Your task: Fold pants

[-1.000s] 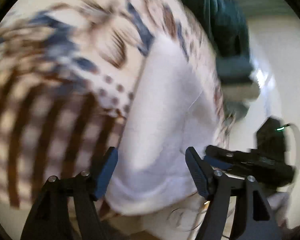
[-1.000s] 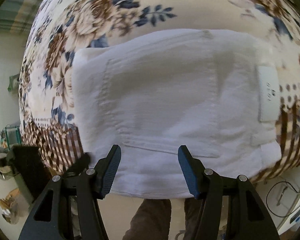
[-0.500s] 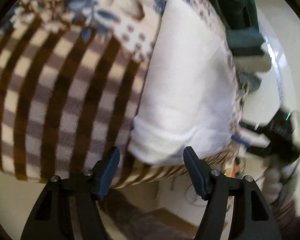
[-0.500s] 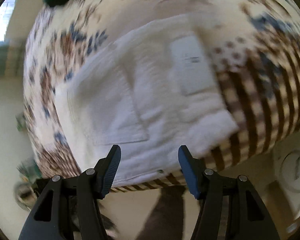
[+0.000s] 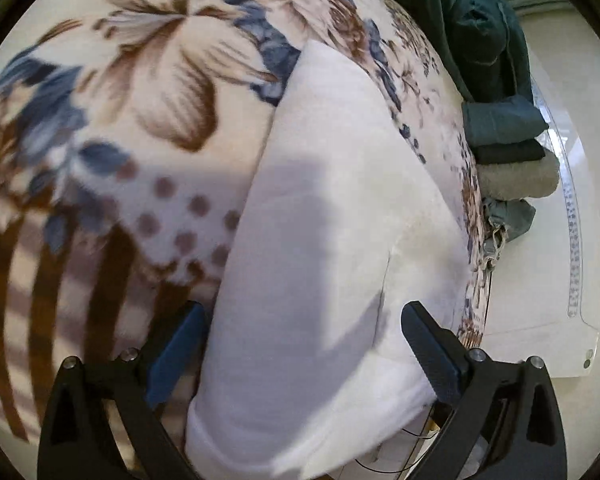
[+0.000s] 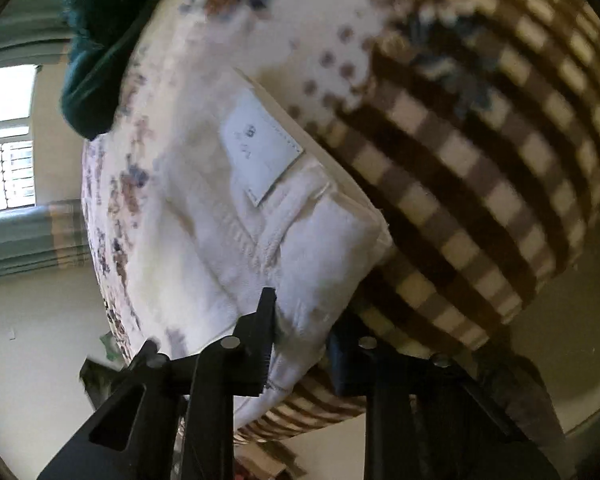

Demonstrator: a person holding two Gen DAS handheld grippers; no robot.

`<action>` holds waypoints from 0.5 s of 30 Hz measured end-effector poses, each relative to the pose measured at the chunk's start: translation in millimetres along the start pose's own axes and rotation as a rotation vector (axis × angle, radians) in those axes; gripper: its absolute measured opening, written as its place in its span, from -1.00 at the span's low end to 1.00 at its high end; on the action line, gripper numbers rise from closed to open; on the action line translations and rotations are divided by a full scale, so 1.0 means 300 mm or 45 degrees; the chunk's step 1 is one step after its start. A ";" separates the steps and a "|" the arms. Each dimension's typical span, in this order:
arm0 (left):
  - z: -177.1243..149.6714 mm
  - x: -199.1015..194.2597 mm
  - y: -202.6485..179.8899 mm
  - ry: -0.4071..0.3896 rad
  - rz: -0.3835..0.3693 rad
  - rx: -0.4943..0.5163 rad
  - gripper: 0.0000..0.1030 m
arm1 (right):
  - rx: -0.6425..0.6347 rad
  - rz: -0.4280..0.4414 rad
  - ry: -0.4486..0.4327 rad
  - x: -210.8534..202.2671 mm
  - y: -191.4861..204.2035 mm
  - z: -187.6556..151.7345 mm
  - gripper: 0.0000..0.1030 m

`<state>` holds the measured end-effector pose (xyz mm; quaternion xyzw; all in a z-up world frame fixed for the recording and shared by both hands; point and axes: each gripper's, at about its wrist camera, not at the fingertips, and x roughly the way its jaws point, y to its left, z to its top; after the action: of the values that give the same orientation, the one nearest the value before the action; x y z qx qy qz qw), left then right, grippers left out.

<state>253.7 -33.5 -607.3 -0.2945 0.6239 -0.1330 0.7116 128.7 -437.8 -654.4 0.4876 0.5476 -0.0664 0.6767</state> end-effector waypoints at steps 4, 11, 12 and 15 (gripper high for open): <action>0.031 0.037 0.002 0.043 0.020 0.002 0.94 | -0.092 0.031 0.099 0.025 -0.014 0.006 -0.43; 0.040 0.057 0.003 0.060 0.017 -0.014 0.95 | -0.079 0.297 0.231 0.225 -0.070 0.061 0.44; 0.041 0.062 0.002 0.059 0.017 -0.013 0.95 | -0.084 0.313 0.220 0.238 -0.062 0.060 0.47; 0.041 0.067 0.007 0.062 0.013 -0.010 0.99 | -0.070 0.437 0.223 0.252 -0.009 0.057 0.50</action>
<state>269.0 -39.9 -624.0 -0.2906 0.6430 -0.1342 0.6957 168.3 -418.2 -718.2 0.5591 0.5148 0.1078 0.6409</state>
